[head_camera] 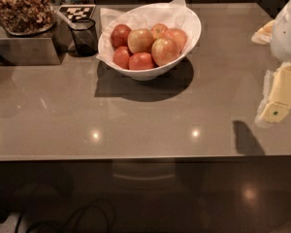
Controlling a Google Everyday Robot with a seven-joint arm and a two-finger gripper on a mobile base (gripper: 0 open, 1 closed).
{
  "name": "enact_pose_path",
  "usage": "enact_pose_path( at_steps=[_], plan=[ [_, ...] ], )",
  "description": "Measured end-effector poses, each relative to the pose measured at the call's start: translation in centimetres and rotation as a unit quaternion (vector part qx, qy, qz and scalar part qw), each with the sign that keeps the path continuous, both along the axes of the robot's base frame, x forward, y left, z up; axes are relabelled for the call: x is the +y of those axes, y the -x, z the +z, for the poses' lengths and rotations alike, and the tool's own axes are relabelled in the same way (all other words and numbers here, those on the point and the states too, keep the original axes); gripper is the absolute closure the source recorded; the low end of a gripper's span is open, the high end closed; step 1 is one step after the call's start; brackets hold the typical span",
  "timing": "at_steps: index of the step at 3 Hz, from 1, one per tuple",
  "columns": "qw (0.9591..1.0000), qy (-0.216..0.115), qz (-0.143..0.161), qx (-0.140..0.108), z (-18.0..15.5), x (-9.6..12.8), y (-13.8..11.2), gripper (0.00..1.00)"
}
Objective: Pick apple from white bowl
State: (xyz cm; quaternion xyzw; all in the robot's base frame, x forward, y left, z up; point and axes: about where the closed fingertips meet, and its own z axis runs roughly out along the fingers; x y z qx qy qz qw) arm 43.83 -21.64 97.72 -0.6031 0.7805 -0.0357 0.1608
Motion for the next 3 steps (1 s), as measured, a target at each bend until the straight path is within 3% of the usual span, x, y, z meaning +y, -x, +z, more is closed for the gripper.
enact_pose_path(
  at_steps=[2, 3],
  plan=[
    [0.9999, 0.0, 0.005, 0.011, -0.5, 0.8, -0.6, 0.0],
    [0.9981, -0.047, -0.039, -0.003, -0.2, 0.8, -2.1, 0.0]
  ],
)
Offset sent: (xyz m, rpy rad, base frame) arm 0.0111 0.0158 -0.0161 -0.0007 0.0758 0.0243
